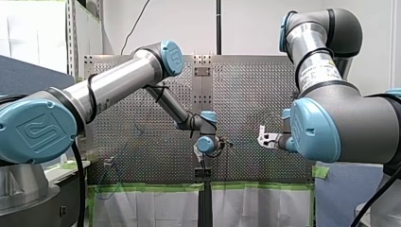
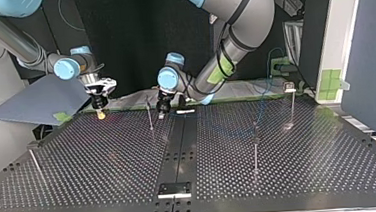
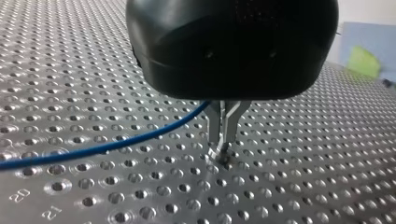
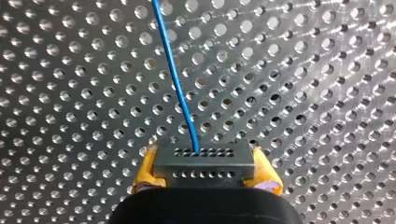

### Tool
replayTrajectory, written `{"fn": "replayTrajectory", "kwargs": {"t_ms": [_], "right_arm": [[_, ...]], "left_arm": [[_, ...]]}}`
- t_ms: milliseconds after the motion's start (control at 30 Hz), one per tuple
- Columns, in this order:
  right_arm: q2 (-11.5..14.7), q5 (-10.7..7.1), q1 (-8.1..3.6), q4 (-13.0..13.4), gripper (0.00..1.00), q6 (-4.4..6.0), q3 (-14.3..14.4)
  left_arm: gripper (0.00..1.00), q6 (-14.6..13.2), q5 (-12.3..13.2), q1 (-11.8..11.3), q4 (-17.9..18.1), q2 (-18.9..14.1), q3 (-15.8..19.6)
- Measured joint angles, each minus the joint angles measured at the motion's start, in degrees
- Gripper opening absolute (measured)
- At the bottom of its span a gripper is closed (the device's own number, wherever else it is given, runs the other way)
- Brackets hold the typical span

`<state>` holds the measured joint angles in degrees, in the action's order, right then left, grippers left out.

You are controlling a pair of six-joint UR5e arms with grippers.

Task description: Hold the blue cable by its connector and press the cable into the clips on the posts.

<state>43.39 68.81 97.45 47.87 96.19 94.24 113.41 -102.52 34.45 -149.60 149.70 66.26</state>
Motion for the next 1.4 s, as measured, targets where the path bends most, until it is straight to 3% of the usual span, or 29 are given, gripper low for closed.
{"fn": "replayTrajectory", "kwargs": {"t_ms": [33, 67, 100, 167, 200, 233, 733, 1100, 1400], "right_arm": [[0.0, -0.01, -0.03, 0.0, 0.0, 0.02, -0.1], [0.0, -0.03, -0.06, 0.0, 0.0, 0.04, -0.2], [0.0, -0.04, -0.08, 0.0, 0.0, 0.05, -0.3], [0.0, -0.09, -0.14, -0.1, 0.0, 0.06, -0.5], [0.0, -0.11, -0.17, -0.1, 0.0, 0.06, -0.5], [0.0, -0.12, -0.2, -0.2, 0.0, 0.06, -0.5], [0.0, -0.5, -0.28, -0.4, 0.0, 0.07, -0.6], [0.0, -0.65, -0.21, -1.1, 0.0, 0.12, -0.6], [0.0, -0.93, -0.05, -1.8, 0.0, 0.09, -0.6]], "left_arm": [[0.28, -0.7, 0.0, -0.1, -0.3, 0.0, 0.0], [0.43, -1.1, -0.1, -0.1, -0.6, 0.0, 0.0], [0.43, -1.6, -0.1, -0.2, -0.9, 0.0, 0.0], [0.71, -2.7, -0.3, -0.2, -1.6, 0.0, 0.0], [0.71, -3.2, -0.4, -0.2, -1.9, 0.0, 0.0], [0.99, -3.7, -0.5, -0.2, -2.2, 0.0, 0.0], [0.99, -10.9, -5.1, -0.1, -9.1, -0.1, 0.0], [0.99, -15.3, -5.0, -0.1, -13.7, -2.8, 0.0], [0.99, -15.8, -3.9, 0.9, -14.5, -7.1, 0.7]]}}
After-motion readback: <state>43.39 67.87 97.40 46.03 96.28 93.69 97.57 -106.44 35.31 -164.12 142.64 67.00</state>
